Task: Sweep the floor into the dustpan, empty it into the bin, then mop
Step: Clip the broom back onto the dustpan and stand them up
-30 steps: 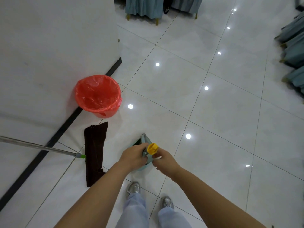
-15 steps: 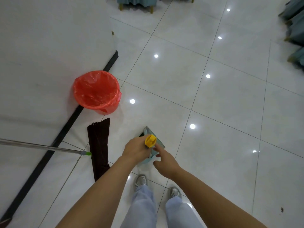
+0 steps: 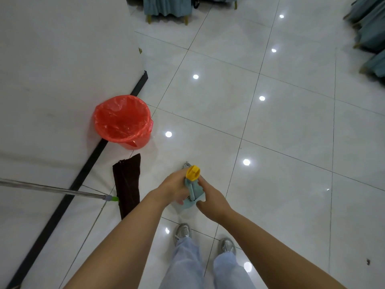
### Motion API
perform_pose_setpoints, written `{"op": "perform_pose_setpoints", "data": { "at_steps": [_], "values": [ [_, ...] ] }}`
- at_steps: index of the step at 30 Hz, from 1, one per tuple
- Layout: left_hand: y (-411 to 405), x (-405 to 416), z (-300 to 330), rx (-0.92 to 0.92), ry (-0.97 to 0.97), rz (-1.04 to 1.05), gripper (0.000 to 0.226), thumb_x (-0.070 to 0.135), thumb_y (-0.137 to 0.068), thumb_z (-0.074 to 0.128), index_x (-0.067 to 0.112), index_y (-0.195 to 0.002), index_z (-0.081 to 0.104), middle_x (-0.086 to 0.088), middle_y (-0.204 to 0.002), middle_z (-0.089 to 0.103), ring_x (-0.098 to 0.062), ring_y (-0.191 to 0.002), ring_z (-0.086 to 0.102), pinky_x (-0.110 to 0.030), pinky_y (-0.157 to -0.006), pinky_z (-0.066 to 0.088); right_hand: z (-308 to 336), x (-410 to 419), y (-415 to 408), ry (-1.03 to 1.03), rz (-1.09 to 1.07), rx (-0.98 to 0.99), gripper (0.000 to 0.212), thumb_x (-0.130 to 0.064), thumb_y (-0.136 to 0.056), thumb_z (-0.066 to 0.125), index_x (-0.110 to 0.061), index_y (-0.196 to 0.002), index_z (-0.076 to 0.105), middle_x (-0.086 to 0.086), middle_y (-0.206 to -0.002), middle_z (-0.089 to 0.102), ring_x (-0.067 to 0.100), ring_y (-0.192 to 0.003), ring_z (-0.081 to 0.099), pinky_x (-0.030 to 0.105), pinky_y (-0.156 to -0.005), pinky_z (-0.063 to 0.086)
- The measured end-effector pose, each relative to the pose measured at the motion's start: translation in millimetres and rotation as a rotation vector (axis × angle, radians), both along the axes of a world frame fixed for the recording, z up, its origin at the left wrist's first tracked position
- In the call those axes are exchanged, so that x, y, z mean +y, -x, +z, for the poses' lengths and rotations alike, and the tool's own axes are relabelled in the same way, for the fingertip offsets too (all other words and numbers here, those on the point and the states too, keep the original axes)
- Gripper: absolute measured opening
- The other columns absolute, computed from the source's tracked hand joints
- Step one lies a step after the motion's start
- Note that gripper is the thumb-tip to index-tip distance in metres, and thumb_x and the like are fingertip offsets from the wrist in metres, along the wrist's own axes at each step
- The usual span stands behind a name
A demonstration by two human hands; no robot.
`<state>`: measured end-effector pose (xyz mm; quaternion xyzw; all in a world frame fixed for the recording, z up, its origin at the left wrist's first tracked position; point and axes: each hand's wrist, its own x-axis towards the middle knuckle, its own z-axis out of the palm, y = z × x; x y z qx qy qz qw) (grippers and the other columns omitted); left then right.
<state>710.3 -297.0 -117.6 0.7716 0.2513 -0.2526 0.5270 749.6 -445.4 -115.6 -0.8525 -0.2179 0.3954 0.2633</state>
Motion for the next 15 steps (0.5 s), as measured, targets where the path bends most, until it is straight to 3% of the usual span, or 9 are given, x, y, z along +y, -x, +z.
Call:
{"op": "perform_pose_setpoints", "data": {
  "at_steps": [4, 7, 11, 12, 15],
  "values": [
    [3, 5, 0, 0.0, 0.139, 0.096, 0.048, -0.006, -0.071, 0.058, 0.026, -0.107, 0.054, -0.013, -0.101, 0.064, -0.029, -0.089, 0.067, -0.039, -0.06, 0.06, -32, 9, 5, 0.001, -0.01, -0.076, 0.066, -0.038, -0.078, 0.066, -0.028, -0.138, 0.041, -0.006, -0.122, 0.061, 0.017, -0.107, 0.061, 0.034, -0.082, 0.055],
    [10, 10, 4, -0.131, 0.148, 0.17, 0.046, 0.005, -0.067, 0.067, 0.02, -0.108, 0.054, -0.013, -0.096, 0.063, -0.023, -0.079, 0.065, -0.046, -0.067, 0.059, -47, 22, 12, -0.039, -0.05, -0.158, 0.053, -0.043, -0.075, 0.069, -0.027, -0.123, 0.052, -0.008, -0.108, 0.065, 0.013, -0.095, 0.062, 0.033, -0.075, 0.056],
    [20, 10, -5, -0.163, 0.159, 0.169, 0.056, 0.003, -0.081, 0.069, 0.026, -0.126, 0.046, -0.006, -0.1, 0.061, -0.016, -0.078, 0.062, -0.027, -0.06, 0.055, -58, 38, 18, -0.088, -0.108, -0.21, 0.049, -0.044, -0.072, 0.06, -0.023, -0.116, 0.056, -0.003, -0.105, 0.065, 0.017, -0.096, 0.062, 0.036, -0.078, 0.054],
    [23, 9, -9, -0.165, 0.14, 0.158, 0.058, 0.004, -0.083, 0.068, 0.027, -0.13, 0.043, -0.006, -0.102, 0.061, -0.017, -0.082, 0.062, -0.026, -0.063, 0.054, -61, 42, 19, -0.079, -0.115, -0.223, 0.046, -0.043, -0.072, 0.055, -0.022, -0.113, 0.057, -0.002, -0.102, 0.066, 0.018, -0.094, 0.062, 0.037, -0.077, 0.054],
    [30, 10, -20, -0.203, -0.001, 0.113, 0.07, 0.015, -0.083, 0.069, 0.033, -0.141, 0.033, -0.009, -0.117, 0.061, -0.023, -0.102, 0.06, -0.039, -0.087, 0.053, -63, 49, 21, -0.063, -0.106, -0.28, 0.036, -0.035, -0.075, 0.055, -0.017, -0.106, 0.058, 0.003, -0.096, 0.067, 0.023, -0.089, 0.063, 0.038, -0.074, 0.053]
  ]
}}
